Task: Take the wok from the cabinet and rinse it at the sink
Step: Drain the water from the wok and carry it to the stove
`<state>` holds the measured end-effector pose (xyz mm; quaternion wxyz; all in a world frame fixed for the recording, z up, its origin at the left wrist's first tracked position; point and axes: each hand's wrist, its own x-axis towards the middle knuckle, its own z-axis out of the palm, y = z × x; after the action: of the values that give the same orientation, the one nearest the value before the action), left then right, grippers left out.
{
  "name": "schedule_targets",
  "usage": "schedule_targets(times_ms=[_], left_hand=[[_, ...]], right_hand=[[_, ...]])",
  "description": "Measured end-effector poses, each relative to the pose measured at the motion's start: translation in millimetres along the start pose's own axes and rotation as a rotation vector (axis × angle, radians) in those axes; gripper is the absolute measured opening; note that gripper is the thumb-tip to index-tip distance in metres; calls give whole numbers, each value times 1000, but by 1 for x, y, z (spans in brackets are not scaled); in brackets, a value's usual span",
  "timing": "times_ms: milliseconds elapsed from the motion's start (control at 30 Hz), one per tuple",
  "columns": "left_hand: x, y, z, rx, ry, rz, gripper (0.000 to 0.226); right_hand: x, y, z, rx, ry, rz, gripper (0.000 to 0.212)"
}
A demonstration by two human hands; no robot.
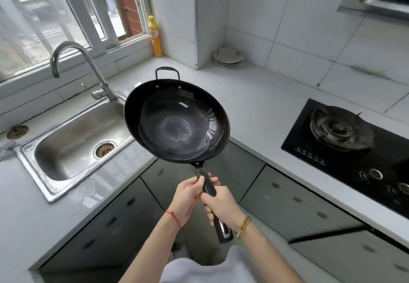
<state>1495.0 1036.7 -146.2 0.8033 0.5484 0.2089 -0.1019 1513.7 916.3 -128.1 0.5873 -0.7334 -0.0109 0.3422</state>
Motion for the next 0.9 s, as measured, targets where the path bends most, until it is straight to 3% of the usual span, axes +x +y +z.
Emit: schedule_targets(times_ms=[333, 900], left_hand=[[20, 8, 44, 11, -249, -46, 31], [47, 14, 105, 354, -835, -226, 30]], right_hand=[[-27, 0, -26, 106, 305, -14, 27], [-62, 9, -23, 331, 923, 8, 26]])
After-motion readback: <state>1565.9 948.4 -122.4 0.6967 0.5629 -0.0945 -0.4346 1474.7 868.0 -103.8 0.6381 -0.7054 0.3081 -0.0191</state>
